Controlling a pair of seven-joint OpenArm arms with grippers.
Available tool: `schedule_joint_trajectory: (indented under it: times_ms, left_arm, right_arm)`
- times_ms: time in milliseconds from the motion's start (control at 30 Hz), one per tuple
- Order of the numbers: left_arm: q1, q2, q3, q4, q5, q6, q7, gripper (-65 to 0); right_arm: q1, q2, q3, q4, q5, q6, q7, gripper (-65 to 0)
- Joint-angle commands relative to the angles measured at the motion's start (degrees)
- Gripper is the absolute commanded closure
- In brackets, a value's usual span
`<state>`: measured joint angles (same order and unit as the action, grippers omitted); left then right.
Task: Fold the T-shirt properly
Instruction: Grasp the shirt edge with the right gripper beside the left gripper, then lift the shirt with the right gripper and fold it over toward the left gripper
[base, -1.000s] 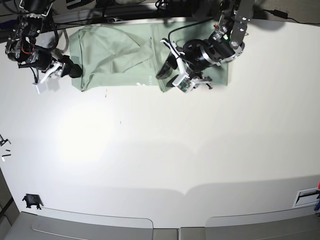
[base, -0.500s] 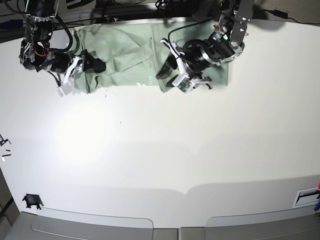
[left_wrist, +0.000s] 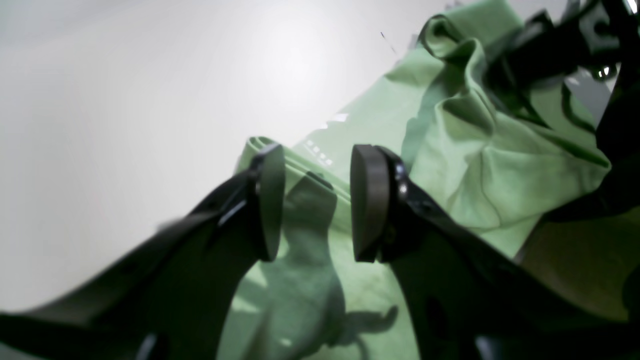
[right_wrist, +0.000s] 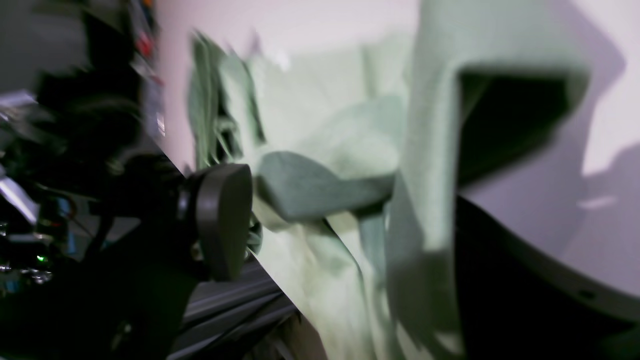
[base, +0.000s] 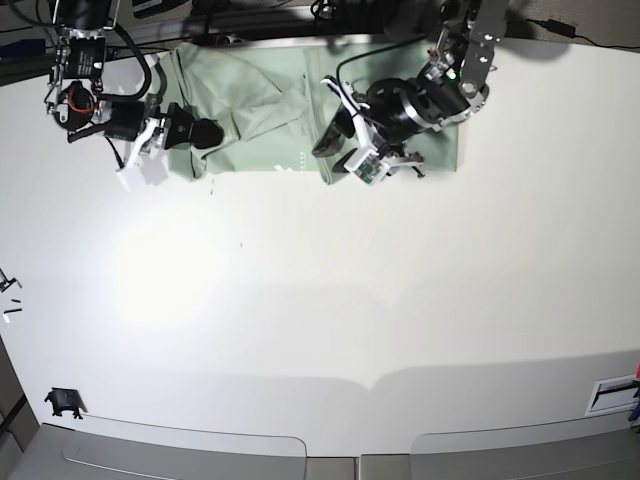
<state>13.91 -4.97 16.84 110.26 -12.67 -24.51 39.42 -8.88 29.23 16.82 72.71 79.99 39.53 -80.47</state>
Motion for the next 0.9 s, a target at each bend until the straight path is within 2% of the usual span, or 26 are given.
schedule_joint_trajectory:
  times_ms: [0,67,167,267,367,533,667,767,867]
  left_arm:
    - [-0.4,-0.4,0.0,1.2,-0.1,-0.2,-1.2,-20.5]
    - [-0.4,-1.4,0.0,1.2,1.4,-0.1,-1.2,-20.5]
    - [-0.4,-3.5,0.0,1.2,2.1,2.2,-1.2,-20.5]
    - [-0.4,-5.9,0.0,2.4,2.2,3.2,0.7,-20.0]
    - [-0.4,-8.5,0.0,4.6,2.3,4.0,3.5,-17.2]
    - [2.2,-12.5,0.0,8.1,11.0,11.5,4.1,0.0]
    - [5.2,-15.4,0.0,8.8,19.6,18.1,4.6,0.0]
    - [7.4,-16.2,-0.2,8.8,25.5,23.1,6.3,0.0]
    - [10.0,-16.2,-2.3,8.8,26.1,24.1,6.0,0.0]
  right_arm:
    - [0.5,1.1,0.3,0.7,1.6,0.5,0.5,-40.7]
    - [0.5,1.1,0.3,0.7,1.6,0.5,0.5,-33.7]
    - [0.5,1.1,0.3,0.7,1.6,0.5,0.5,-16.7]
    - [0.5,1.1,0.3,0.7,1.7,0.5,0.5,-1.0]
    - [0.5,1.1,0.3,0.7,3.6,0.5,0.5,0.0]
    - [0.7,1.1,0.4,0.7,5.0,0.5,0.5,0.0]
    - [0.6,1.1,0.4,2.5,5.0,0.5,0.5,0.0]
    - [0.6,1.1,0.4,5.6,5.0,0.5,0.5,0.0]
    - [0.6,0.7,0.4,10.3,5.0,0.5,0.5,0.0]
